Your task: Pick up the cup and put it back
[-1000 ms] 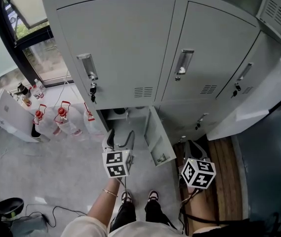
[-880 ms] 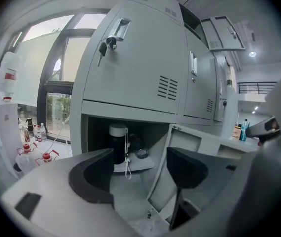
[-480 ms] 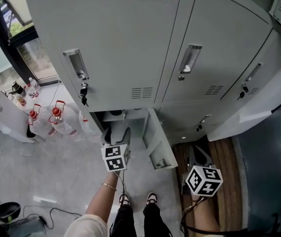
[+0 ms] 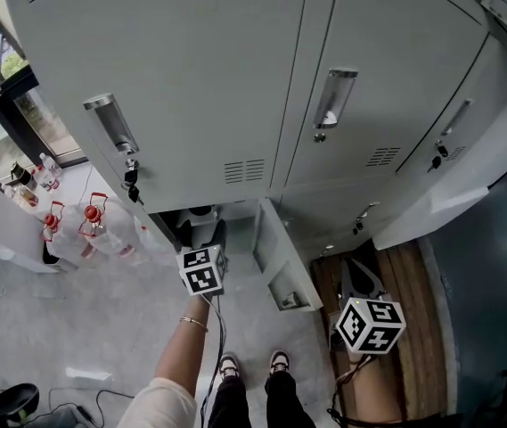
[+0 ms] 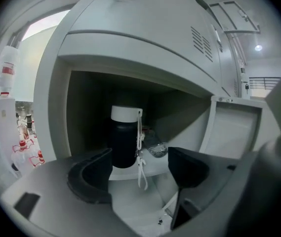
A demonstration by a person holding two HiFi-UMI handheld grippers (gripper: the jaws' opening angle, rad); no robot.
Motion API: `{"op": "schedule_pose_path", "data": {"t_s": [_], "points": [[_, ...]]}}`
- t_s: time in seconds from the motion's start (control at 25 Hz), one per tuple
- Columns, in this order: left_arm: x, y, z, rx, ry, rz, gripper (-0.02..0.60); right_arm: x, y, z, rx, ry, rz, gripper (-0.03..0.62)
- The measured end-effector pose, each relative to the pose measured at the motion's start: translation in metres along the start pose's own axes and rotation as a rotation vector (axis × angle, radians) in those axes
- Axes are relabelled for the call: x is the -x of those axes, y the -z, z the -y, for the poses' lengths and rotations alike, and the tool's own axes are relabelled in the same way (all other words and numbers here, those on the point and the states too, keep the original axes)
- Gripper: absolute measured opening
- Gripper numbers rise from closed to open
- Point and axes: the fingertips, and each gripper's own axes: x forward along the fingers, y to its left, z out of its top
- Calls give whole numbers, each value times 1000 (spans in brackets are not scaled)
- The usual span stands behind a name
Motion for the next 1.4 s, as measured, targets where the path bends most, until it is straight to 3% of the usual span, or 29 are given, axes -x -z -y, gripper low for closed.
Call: {"op": "schedule_pose_path", "data": {"t_s": [0.12, 0.6, 0.84, 1.4], "points": [[-13, 3, -13, 6, -47, 2, 328, -3, 1, -1, -3, 1, 3, -9], [-58, 5, -37, 20, -88, 31, 359, -19, 14, 7, -22, 29, -11, -9], [-78, -5, -41, 2, -84, 42, 371, -23, 20, 10, -37, 37, -17, -9], [-101, -8, -37, -57, -57, -21, 383, -22, 25, 19, -43, 59, -36, -9]]}}
